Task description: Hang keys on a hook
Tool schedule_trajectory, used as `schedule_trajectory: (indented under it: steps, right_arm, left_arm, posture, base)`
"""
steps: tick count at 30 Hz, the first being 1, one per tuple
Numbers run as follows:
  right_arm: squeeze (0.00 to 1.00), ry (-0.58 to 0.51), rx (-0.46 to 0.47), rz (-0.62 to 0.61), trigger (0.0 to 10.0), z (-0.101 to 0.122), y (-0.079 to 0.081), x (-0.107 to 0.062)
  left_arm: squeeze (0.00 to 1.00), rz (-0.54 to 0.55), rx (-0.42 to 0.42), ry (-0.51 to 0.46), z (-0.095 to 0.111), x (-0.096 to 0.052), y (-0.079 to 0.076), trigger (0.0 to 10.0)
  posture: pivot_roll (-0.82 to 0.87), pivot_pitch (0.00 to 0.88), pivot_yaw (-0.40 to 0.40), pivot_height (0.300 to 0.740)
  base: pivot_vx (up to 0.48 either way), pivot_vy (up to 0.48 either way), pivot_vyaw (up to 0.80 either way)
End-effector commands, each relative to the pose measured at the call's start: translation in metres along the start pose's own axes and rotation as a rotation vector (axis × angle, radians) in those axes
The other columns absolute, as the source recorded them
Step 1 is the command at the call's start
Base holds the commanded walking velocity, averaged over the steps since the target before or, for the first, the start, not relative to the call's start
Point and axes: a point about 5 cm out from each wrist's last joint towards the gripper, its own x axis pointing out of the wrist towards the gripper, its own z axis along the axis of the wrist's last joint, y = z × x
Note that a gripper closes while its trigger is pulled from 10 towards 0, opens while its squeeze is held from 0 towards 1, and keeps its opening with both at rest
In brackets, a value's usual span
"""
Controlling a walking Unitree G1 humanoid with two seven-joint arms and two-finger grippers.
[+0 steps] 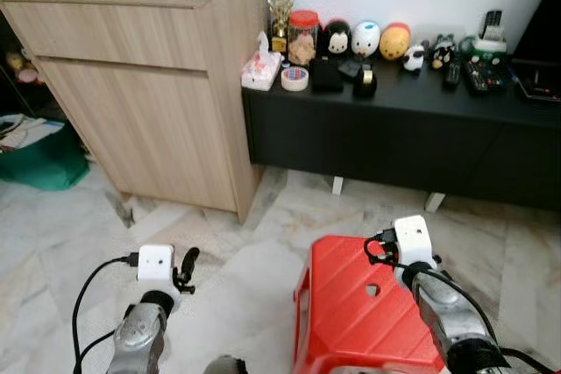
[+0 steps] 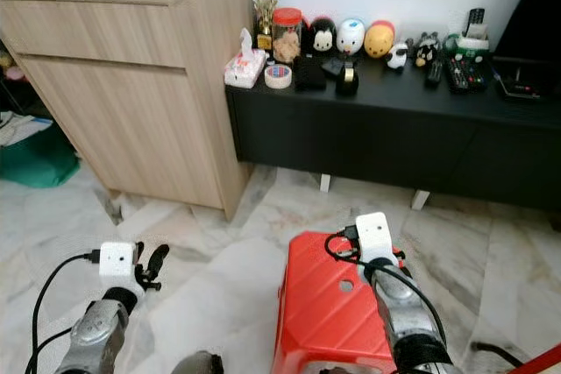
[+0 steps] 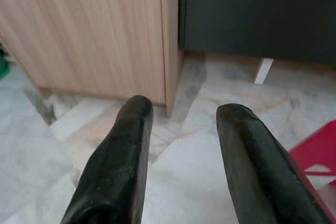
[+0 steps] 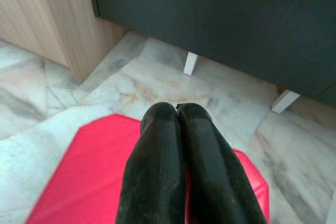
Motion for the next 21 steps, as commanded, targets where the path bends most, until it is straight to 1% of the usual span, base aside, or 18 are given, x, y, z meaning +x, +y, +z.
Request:
schedule_trajectory:
  steps: [1,2,5,6,7,8,9,10,14,17,19,20,21]
  right_arm:
    - [0.0,0.017,0.004,0.002,10.0,0.003,0.003,0.0]
    - [0.0,0.02,0.001,0.004,10.0,0.004,0.003,0.0]
    - [0.0,0.002,0.01,0.05,10.0,0.015,0.012,0.0]
    - [0.0,-0.009,0.027,0.06,10.0,0.02,0.015,0.0]
    - [0.0,-0.009,0.027,0.06,10.0,0.02,0.015,0.0]
    - [0.0,-0.019,0.021,0.074,10.0,0.026,0.019,-0.001]
    - [0.0,-0.025,0.005,0.09,10.0,0.032,0.024,-0.001]
    - [0.0,-0.029,0.0,0.097,10.0,0.035,0.027,-0.001]
    - [0.0,-0.033,-0.022,0.145,10.0,0.044,0.04,-0.002]
    - [0.0,-0.034,-0.026,0.149,10.0,0.052,0.048,-0.003]
    - [0.0,-0.045,0.004,0.156,10.0,0.059,0.063,-0.004]
    - [0.0,-0.045,0.004,0.156,10.0,0.059,0.063,-0.004]
    - [0.0,-0.044,0.011,0.158,10.0,0.06,0.066,-0.004]
  left_arm:
    - [0.0,-0.037,0.034,-0.026,0.008,0.004,0.0,10.0]
    - [0.0,-0.044,0.037,-0.031,0.01,0.005,-0.001,10.0]
    - [0.0,-0.146,0.094,-0.073,0.022,0.009,-0.01,10.0]
    - [0.0,-0.192,0.142,-0.091,0.027,0.01,-0.014,10.0]
    - [0.0,-0.192,0.142,-0.091,0.027,0.01,-0.014,10.0]
    - [0.0,-0.255,0.174,-0.111,0.033,0.011,-0.02,10.0]
    - [0.0,-0.322,0.183,-0.12,0.038,0.012,-0.028,10.0]
    - [0.0,-0.353,0.188,-0.121,0.04,0.012,-0.032,10.0]
    - [0.0,-0.477,0.21,-0.111,0.045,0.012,-0.046,10.0]
    - [0.0,-0.552,0.212,-0.083,0.049,0.012,-0.056,10.0]
    - [0.0,-0.643,0.266,-0.032,0.049,0.012,-0.07,10.0]
    - [0.0,-0.643,0.266,-0.032,0.049,0.012,-0.07,10.0]
    - [0.0,-0.664,0.276,-0.024,0.049,0.011,-0.074,10.0]
  posture:
    - [-0.01,0.0,-0.024,0.708]
    - [-0.01,0.0,-0.024,0.708]
    - [-0.01,0.0,-0.032,0.708]
    - [0.0,0.0,-0.035,0.708]
    - [0.0,0.0,-0.035,0.708]
    - [0.0,0.0,-0.039,0.708]
    - [0.0,0.0,-0.044,0.708]
    - [0.0,0.0,-0.044,0.708]
    - [0.01,0.0,-0.053,0.708]
    - [0.0,0.0,-0.053,0.708]
    - [0.0,0.0,-0.056,0.708]
    - [0.0,0.0,-0.056,0.708]
    - [0.0,0.0,-0.056,0.708]
  base:
    - [0.0,0.0,0.0]
    - [0.0,0.0,0.0]
    - [0.0,0.0,0.0]
    - [0.0,0.0,0.0]
    - [0.0,0.0,0.0]
    - [0.0,0.0,0.0]
    - [0.0,0.0,0.0]
    - [0.0,0.0,0.0]
    - [0.0,0.0,0.0]
    - [0.0,0.0,0.0]
    - [0.0,0.0,0.0]
    - [0.0,0.0,0.0]
    - [0.0,0.0,0.0]
